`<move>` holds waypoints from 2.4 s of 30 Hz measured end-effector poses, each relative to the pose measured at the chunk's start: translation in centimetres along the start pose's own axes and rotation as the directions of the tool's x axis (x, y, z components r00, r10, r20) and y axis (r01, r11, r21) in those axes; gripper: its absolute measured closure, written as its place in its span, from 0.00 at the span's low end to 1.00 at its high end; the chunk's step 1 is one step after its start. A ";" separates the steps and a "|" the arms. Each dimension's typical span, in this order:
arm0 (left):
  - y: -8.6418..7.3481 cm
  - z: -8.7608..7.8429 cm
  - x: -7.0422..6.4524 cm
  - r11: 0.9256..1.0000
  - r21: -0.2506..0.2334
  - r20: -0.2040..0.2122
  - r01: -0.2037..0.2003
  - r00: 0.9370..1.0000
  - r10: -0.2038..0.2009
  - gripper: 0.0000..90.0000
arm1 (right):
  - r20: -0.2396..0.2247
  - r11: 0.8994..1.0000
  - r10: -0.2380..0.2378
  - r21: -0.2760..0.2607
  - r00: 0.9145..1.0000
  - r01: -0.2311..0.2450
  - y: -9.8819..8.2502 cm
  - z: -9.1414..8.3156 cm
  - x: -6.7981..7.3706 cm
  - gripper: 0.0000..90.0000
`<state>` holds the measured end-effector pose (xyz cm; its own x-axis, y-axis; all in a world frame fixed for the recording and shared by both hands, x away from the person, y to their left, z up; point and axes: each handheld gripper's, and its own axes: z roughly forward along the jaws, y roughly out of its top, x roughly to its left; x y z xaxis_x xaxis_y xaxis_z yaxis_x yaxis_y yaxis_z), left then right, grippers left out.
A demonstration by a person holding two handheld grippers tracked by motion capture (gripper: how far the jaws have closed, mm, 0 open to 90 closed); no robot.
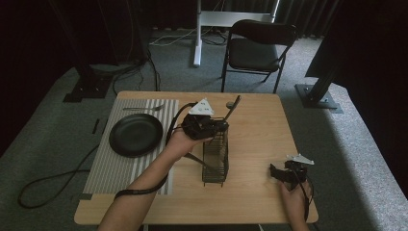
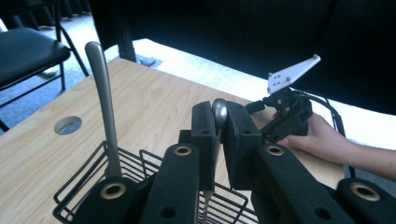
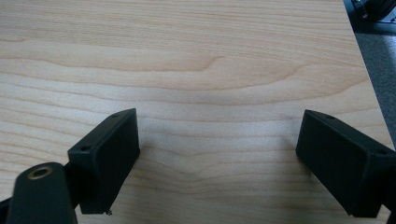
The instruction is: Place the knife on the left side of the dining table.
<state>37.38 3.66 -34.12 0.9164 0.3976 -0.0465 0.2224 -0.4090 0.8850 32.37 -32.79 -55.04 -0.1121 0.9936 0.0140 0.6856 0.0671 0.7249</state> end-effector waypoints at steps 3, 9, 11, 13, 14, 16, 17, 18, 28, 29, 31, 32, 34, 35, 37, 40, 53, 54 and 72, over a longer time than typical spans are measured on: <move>0.0 -0.1 0.1 1.000 -0.005 0.001 0.014 1.000 -0.014 0.93 | 0.000 1.000 0.000 0.000 1.000 0.000 0.0 0.0 0.0 0.14; 0.4 -1.0 0.2 0.998 -0.043 0.018 0.046 0.999 -0.046 0.93 | 0.000 1.000 0.000 0.000 1.000 0.000 0.0 0.0 0.0 0.14; 0.6 -1.1 0.2 0.998 -0.039 0.022 0.042 0.999 -0.041 0.93 | 0.000 1.000 0.000 0.000 1.000 0.000 0.0 0.0 0.0 0.14; 0.9 -1.5 -0.1 0.998 -0.049 0.017 0.036 0.999 -0.035 0.93 | 0.000 1.000 0.000 0.000 1.000 0.000 0.0 0.0 0.0 0.14; 1.0 -1.7 -0.2 0.997 -0.062 0.014 0.043 0.999 -0.042 0.93 | 0.000 1.000 0.000 0.000 1.000 0.000 0.0 0.0 0.0 0.14; 1.4 -2.2 -0.5 0.997 -0.067 0.023 0.036 0.999 -0.034 0.93 | 0.000 1.000 0.000 0.000 1.000 0.000 0.0 0.0 0.0 0.14; 1.6 -2.4 -0.6 0.997 -0.070 0.020 0.033 0.999 -0.032 0.93 | 0.000 1.000 0.000 0.000 1.000 0.000 0.0 0.0 0.0 0.14; 1.9 -2.8 -0.8 0.997 -0.076 0.015 0.017 1.000 -0.016 0.93 | 0.000 1.000 0.002 0.001 1.000 -0.002 0.0 0.0 0.0 0.14; 4.2 -5.6 -2.1 0.992 -0.122 0.009 -0.018 1.000 0.019 0.93 | 0.000 1.000 0.000 0.001 1.000 0.000 0.0 0.0 0.0 0.14; 4.2 -5.6 -2.1 0.992 -0.122 0.009 -0.018 1.000 0.019 0.93 | 0.000 1.000 0.000 0.001 1.000 0.000 0.0 0.0 0.0 0.14; 4.6 -6.4 -2.4 0.991 -0.131 -0.006 -0.022 1.000 0.022 0.93 | 0.000 1.000 0.001 0.001 1.000 -0.001 0.0 0.0 0.0 0.14; 4.7 -6.7 -2.4 0.989 -0.148 -0.015 -0.016 1.000 0.014 0.93 | 0.000 1.000 0.000 0.001 1.000 0.000 0.0 0.0 0.0 0.14; 5.0 -7.3 -2.4 0.988 -0.152 -0.024 -0.017 1.000 0.013 0.93 | 0.000 1.000 0.001 0.001 1.000 -0.001 0.0 0.0 0.0 0.14; 5.0 -7.7 -2.5 0.987 -0.163 -0.032 -0.013 0.999 0.008 0.93 | 0.000 1.000 0.000 0.001 1.000 0.000 0.0 0.0 0.0 0.14; 5.2 -8.5 -2.5 0.985 -0.175 -0.044 -0.016 0.999 0.009 0.93 | 0.000 1.000 0.000 0.001 1.000 0.000 0.0 0.0 0.0 0.14; 5.4 -9.1 -2.4 0.984 -0.179 -0.052 -0.018 0.999 0.009 0.93 | 0.000 1.000 0.000 0.001 1.000 0.000 0.0 0.0 0.0 0.14; 4.5 -13.8 -0.9 0.976 -0.219 -0.166 0.011 0.985 -0.048 0.93 | 0.000 1.000 -0.002 0.000 1.000 0.002 0.0 0.0 0.0 0.14; 4.3 -14.0 -0.8 0.977 -0.212 -0.166 0.010 0.985 -0.046 0.93 | 0.000 1.000 -0.002 0.000 1.000 0.002 0.0 0.0 0.0 0.14; -3.0 -15.8 2.7 0.973 -0.179 -0.260 0.143 0.947 -0.187 0.93 | 0.000 1.000 0.001 0.001 1.000 -0.001 0.0 0.0 0.0 0.14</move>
<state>33.91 18.93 -29.62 0.7400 0.6667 -0.0890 0.2877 -0.1941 0.9379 32.37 -32.78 -55.04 -0.1117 0.9936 0.0145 0.6861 0.0666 0.7244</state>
